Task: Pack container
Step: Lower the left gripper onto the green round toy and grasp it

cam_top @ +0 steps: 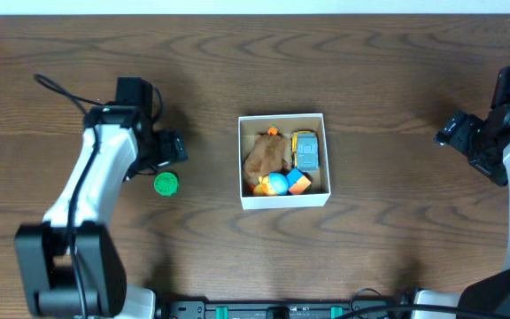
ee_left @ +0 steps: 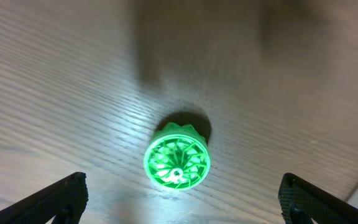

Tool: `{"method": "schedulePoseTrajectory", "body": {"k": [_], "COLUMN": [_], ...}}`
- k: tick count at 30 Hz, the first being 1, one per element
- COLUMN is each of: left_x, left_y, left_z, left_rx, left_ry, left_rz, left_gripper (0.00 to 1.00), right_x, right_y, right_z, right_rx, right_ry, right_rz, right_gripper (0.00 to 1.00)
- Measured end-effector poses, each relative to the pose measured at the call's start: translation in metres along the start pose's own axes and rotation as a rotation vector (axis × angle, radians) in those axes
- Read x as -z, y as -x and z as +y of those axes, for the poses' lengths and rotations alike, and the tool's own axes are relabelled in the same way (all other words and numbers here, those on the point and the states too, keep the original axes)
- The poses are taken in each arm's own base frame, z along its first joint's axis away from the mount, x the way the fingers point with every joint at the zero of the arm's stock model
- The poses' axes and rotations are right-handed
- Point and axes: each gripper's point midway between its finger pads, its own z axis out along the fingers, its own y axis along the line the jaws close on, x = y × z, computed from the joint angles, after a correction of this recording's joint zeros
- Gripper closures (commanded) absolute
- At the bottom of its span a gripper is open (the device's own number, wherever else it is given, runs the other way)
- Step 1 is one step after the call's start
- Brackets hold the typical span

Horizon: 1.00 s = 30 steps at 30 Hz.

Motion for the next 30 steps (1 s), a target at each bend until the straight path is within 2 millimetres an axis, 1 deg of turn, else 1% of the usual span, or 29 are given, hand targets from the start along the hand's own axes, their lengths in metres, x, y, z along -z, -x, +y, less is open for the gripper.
{"method": "schedulePoseTrajectory", "body": {"k": [3,6,11,15,17,24,27,30], "left_x": [-0.022,-0.037,-0.057,-0.068,-0.071,-0.071,-0.072,-0.072], "left_y": [-0.007,-0.013,-0.022,-0.033,-0.036,-0.036,-0.034,-0.033], "left_z": [0.000,0.000,0.002,0.004,0.004,0.002,0.001,0.001], "left_rx": [0.007,0.012,0.012,0.016,0.017,0.019,0.021,0.022], "left_ry": [0.013,0.024,0.034,0.032,0.023,0.013,0.009,0.008], "left_rz": [0.078,0.131,0.176,0.192,0.201,0.200,0.193,0.188], "left_gripper": [0.02,0.02,0.02,0.02,0.02,0.02,0.09,0.20], "right_x": [0.000,0.000,0.000,0.000,0.000,0.000,0.000,0.000], "right_y": [0.000,0.000,0.000,0.000,0.000,0.000,0.000,0.000], "right_z": [0.000,0.000,0.000,0.000,0.000,0.000,0.000,0.000], "right_rx": [0.000,0.000,0.001,0.001,0.001,0.003,0.004,0.004], "right_ry": [0.000,0.000,0.000,0.000,0.000,0.000,0.000,0.000], "right_rz": [0.000,0.000,0.000,0.000,0.000,0.000,0.000,0.000], "right_gripper": [0.01,0.01,0.01,0.01,0.01,0.01,0.01,0.01]}}
